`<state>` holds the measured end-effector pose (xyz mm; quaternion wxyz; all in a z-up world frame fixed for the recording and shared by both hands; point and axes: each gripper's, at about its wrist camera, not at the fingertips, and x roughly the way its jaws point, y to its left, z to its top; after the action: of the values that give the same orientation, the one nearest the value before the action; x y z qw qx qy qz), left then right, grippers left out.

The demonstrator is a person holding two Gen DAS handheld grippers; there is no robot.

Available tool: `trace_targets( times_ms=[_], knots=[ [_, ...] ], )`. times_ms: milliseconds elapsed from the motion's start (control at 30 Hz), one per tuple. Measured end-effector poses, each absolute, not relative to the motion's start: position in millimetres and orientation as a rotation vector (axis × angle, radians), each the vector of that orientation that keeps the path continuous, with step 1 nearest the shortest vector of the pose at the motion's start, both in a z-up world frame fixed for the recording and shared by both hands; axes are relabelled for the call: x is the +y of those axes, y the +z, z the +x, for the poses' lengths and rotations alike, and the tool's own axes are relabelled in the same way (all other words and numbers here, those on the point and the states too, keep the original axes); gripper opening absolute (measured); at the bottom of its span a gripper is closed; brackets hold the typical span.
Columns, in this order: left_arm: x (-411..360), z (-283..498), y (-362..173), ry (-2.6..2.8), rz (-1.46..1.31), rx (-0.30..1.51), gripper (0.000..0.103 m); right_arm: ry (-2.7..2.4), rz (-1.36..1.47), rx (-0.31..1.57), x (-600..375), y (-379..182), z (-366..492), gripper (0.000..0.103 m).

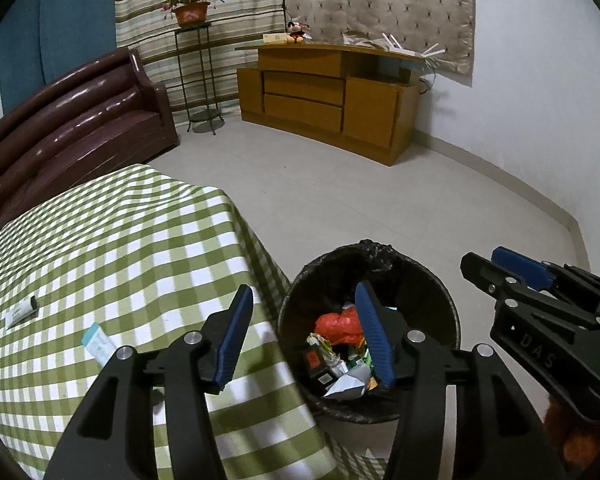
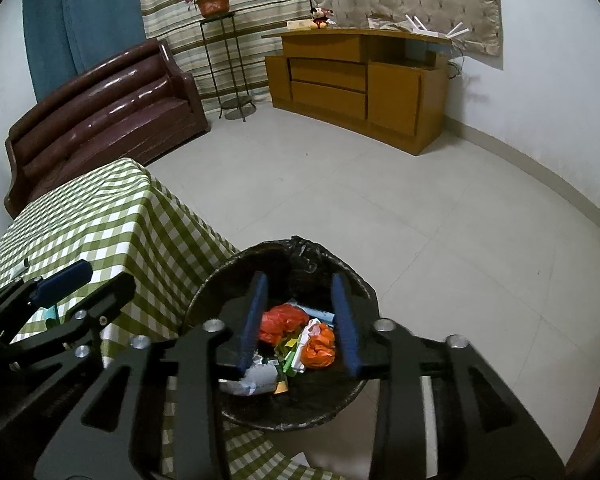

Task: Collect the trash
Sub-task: 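Move both open tools back over the remaining tubes on the table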

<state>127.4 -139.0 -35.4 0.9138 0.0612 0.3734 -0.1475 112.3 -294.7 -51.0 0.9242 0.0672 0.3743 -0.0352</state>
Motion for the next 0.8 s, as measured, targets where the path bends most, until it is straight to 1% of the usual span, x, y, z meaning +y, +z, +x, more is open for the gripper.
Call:
trace_targets(
  times_ms=[167, 267, 667, 800],
  knots=[
    [-114, 121, -30, -0.268, 0.114, 0.764, 0.057, -0.037, 0.121, 0.77, -276, -48, 114, 0.036],
    [-97, 118, -27, -0.237, 0.107, 0.764, 0.061, -0.004, 0.107, 0.772, -260, -46, 116, 0.036],
    [8, 107, -30, -0.037, 0.059, 0.793, 0.061, 0.139, 0.04, 0.77, -184, -33, 124, 0.038],
    [43, 109, -31, 0.02, 0.026, 0.8, 0.064, 0.173, 0.017, 0.767, -160, -30, 129, 0.038]
  ],
)
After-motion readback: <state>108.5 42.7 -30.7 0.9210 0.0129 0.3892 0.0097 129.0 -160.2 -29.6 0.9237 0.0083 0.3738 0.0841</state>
